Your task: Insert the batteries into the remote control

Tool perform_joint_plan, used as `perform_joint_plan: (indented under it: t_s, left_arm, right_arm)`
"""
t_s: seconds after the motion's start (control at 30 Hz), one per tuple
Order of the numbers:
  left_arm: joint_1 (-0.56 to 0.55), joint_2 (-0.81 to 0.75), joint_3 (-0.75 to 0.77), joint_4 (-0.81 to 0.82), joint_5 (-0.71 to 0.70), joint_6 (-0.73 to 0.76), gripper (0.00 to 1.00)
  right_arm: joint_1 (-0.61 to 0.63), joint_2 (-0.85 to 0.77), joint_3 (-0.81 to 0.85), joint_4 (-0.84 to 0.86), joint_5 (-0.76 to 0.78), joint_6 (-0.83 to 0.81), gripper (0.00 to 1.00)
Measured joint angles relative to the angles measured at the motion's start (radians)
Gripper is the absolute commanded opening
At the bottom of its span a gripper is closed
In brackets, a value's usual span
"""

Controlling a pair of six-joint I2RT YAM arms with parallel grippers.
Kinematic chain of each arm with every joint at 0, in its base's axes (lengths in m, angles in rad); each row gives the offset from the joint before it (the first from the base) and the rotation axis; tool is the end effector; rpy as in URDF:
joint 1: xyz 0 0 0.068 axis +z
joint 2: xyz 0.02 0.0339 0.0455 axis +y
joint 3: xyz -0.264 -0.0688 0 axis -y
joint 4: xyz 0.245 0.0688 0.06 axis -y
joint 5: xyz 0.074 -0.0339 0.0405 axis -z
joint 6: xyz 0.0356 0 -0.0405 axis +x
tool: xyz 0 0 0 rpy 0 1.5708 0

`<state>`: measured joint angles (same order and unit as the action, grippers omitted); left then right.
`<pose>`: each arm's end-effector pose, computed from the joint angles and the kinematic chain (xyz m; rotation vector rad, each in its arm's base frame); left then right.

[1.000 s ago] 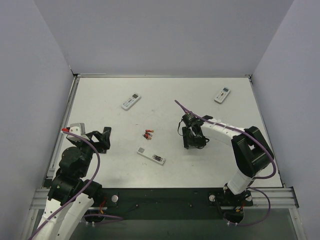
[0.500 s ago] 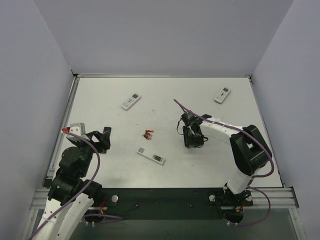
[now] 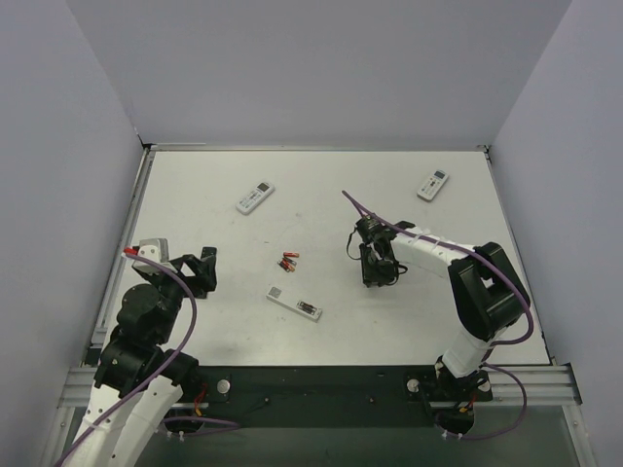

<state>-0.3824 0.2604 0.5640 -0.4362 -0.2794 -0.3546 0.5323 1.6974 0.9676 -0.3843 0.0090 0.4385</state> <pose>0.0853 -0.0237 0.2977 -0.1851 1.6979 -0.3122 0.2796 0.1643 0.1584 -0.1247 2.7166 0.2840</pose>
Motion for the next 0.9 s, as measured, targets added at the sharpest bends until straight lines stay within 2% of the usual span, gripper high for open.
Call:
perform_joint_plan:
  t_s: [0.17,0.4,0.73,0.9]
  left_arm:
    - [0.000,0.011,-0.002,0.000,0.019,-0.006,0.87]
    - [0.002,0.079,-0.024,0.031,0.108,-0.068,0.87]
    - [0.005,0.420,-0.100,0.100,0.323,-0.208,0.87]
    - [0.005,0.497,-0.126,0.122,0.374,-0.242,0.86]
  right_arm:
    - [-0.003,0.000,0.002,-0.001,0.000,-0.005,0.09]
    - [0.028,-0.019,0.001,-0.006,0.003,-0.077,0.05]
    - [0.270,-0.138,0.075,-0.053,-0.046,-0.343,0.04]
    - [0.344,-0.139,0.132,-0.086,-0.132,-0.466,0.04]
